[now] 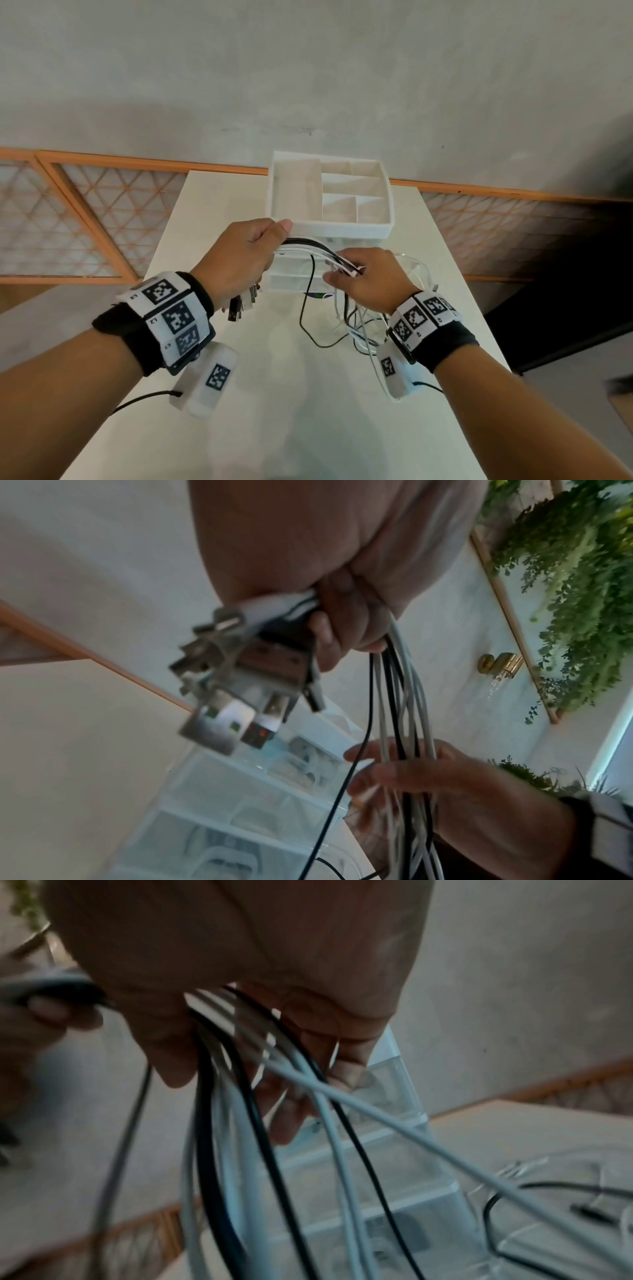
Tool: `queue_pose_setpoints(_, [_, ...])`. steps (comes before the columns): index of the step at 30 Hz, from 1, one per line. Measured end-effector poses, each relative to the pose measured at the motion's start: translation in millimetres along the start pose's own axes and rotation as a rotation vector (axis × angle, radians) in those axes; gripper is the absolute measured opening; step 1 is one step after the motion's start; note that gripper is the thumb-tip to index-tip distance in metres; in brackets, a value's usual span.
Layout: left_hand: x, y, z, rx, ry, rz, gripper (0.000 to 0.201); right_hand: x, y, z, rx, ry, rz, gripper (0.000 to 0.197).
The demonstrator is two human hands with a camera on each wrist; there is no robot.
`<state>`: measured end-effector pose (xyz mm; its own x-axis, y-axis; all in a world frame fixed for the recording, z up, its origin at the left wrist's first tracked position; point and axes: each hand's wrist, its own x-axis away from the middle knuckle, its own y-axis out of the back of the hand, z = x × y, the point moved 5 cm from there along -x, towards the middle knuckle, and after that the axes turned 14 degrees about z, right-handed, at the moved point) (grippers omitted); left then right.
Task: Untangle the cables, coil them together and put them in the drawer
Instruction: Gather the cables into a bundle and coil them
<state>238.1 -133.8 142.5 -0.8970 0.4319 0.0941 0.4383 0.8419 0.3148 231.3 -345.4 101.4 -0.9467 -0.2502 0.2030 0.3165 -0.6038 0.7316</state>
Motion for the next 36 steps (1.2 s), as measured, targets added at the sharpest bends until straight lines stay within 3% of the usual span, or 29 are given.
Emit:
queue_pose_setpoints(3, [0,-5,-2,-0.018,-0.013,0.038,0.052,1,-9,13,-0.197,0.136,0.08,0.04])
queue_pose_setpoints(6, [-2,-13,-9,0.004,-0.069,0.086,0.052,1,-22,28,-0.127,0.088,0.137,0.018])
queue_pose_setpoints(10, [2,-8,-6,0.061,-0.098,0.08,0.049,-4,4,-10,-0.117,-0.189,-0.144,0.018])
queue_pose_setpoints(13, [6,-6,6,0.061,-0.07,0.067,0.047,3,37,-28,0.059,-0.34,-0.426,0.035])
queue_pose_setpoints(18, [4,-7,24,0.094,-0.042,0.056,0.049,12,63,-16,-0.016,-0.229,-0.724,0.049])
queue_pose_setpoints(20, [3,-9,35,0.118,-0.015,0.076,0.047,15,66,-8,-0.065,-0.18,-0.774,0.059])
queue_pose_setpoints(23, [3,-23,58,0.191,0.116,0.228,0.048,18,66,8,-0.126,-0.086,-0.789,0.066])
queue_pose_setpoints(27, [8,-43,78,0.372,0.215,0.452,0.06,11,54,26,-0.196,0.109,-0.634,0.058])
queue_pose_setpoints(32, [-9,-39,54,0.472,0.216,0.43,0.075,2,30,23,-0.28,0.174,-0.41,0.057])
queue_pose_setpoints(34, [-19,-33,29,0.44,0.169,0.412,0.082,4,25,28,-0.318,0.217,-0.374,0.057])
queue_pose_setpoints(36, [-24,-38,-1,0.31,0.129,0.49,0.09,4,25,27,-0.352,0.202,-0.399,0.055])
